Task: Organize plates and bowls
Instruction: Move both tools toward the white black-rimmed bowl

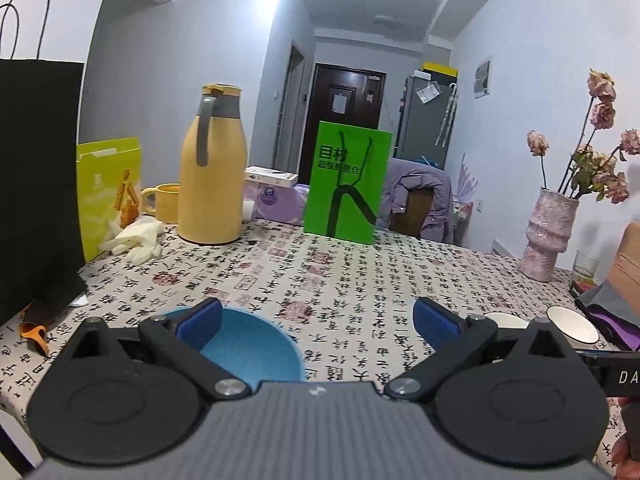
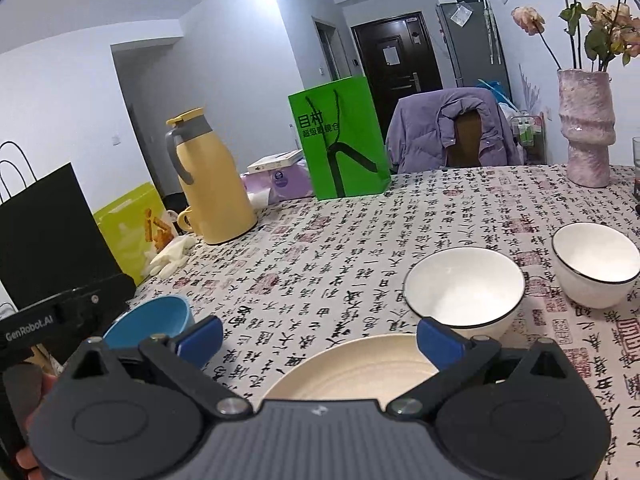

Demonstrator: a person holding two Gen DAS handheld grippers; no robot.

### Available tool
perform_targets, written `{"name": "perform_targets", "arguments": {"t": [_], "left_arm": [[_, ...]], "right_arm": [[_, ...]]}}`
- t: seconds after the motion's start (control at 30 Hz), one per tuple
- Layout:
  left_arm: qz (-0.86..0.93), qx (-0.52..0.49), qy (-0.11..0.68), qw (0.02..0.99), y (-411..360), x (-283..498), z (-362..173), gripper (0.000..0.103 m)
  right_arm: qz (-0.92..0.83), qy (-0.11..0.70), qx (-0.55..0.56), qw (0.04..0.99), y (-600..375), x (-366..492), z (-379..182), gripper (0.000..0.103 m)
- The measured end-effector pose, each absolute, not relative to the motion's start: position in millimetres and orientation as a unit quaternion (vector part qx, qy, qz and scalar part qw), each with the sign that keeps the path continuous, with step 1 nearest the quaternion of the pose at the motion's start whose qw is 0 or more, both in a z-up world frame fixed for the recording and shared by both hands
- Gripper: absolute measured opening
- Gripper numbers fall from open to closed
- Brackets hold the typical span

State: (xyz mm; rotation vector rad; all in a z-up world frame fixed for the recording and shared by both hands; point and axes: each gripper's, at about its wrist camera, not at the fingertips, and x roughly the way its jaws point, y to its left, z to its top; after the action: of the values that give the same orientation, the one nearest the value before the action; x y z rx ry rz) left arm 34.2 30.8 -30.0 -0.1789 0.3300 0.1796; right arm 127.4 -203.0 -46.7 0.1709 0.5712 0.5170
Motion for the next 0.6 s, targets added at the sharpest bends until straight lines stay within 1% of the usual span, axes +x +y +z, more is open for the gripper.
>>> {"name": "perform_targets", "arguments": {"t": [0.6], "left_arm": [[0.060,-0.084,0.176,0.979,-3,63,-27,0.103]], "right_arm": [[0.233,0.270,0.069,0.932,-242,145,-39,0.103]]}}
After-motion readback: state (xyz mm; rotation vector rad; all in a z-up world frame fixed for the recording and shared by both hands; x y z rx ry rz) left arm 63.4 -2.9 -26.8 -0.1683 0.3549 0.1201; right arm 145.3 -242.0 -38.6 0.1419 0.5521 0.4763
